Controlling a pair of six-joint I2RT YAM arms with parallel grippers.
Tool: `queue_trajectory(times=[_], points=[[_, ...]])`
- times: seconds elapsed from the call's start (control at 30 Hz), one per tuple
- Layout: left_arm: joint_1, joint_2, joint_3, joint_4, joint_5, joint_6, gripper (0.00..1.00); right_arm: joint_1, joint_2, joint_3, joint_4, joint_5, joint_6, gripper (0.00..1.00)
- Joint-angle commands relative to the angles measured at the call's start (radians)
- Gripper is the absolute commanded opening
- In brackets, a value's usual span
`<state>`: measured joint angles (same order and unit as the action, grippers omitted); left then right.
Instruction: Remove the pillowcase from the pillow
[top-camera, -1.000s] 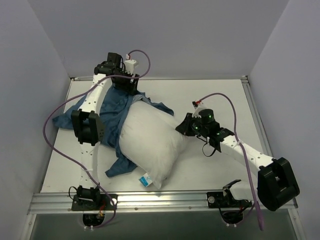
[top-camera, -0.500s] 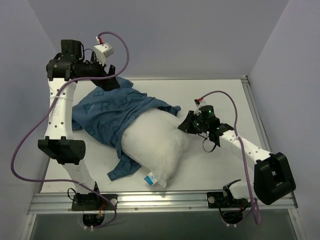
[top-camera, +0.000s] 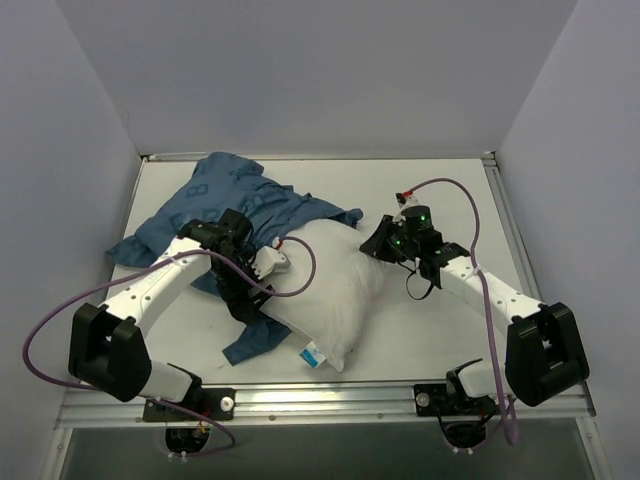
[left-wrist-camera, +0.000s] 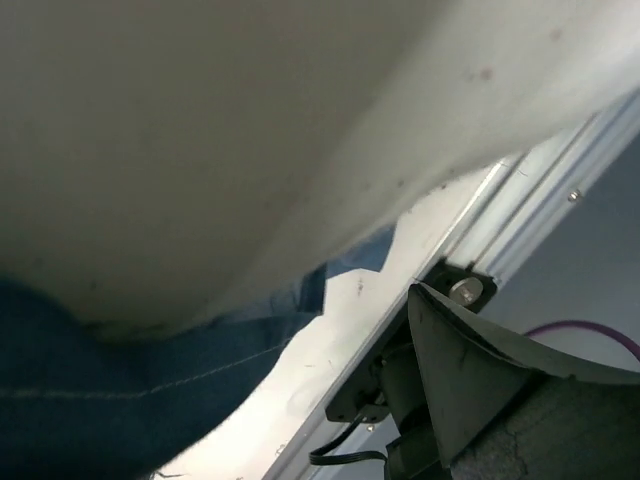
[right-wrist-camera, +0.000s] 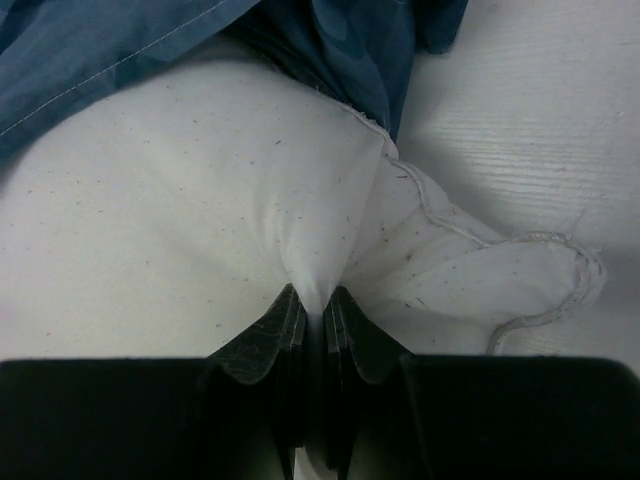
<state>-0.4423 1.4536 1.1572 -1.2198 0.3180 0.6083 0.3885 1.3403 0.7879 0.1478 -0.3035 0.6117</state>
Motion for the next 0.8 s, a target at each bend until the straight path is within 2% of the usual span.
queue_trajectory(times=[0.0,0.07,0.23,0.4,0.57,0.63,0.67,0.73,0.77], points=[[-0.03,-0.055,-0.036,0.17,-0.069,-0.091,0.94,-0.022,-0.003,0.033,-0.033,0.092,0.0,0.0],[-0.035,-0.064,-0.065,0.228,-0.133,-0.126,0.94,-0.028,-0.018,0.031,-0.028,0.115,0.017,0.0],[-0.024,-0.062,-0.137,0.459,-0.426,-0.199,0.94,-0.089,-0.062,-0.033,0.032,0.142,0.074,0.0],[0.08,0.017,-0.061,0.63,-0.494,-0.188,0.95,-0.114,-0.047,-0.052,0.047,0.136,0.076,0.0],[0.16,0.108,0.094,0.634,-0.321,-0.209,0.98,-0.112,-0.006,-0.01,0.056,0.139,0.066,0.0],[0.16,0.102,0.085,0.623,-0.22,-0.185,0.98,-0.114,0.006,0.005,0.049,0.136,0.057,0.0],[0.156,0.079,0.046,0.606,-0.106,-0.168,0.98,-0.112,0.008,0.01,0.045,0.135,0.057,0.0],[0.148,0.03,-0.006,0.573,0.017,-0.079,0.98,-0.112,0.003,0.01,0.041,0.135,0.057,0.0],[0.145,0.012,-0.054,0.51,0.135,-0.038,0.98,-0.114,-0.001,0.011,0.038,0.139,0.056,0.0]])
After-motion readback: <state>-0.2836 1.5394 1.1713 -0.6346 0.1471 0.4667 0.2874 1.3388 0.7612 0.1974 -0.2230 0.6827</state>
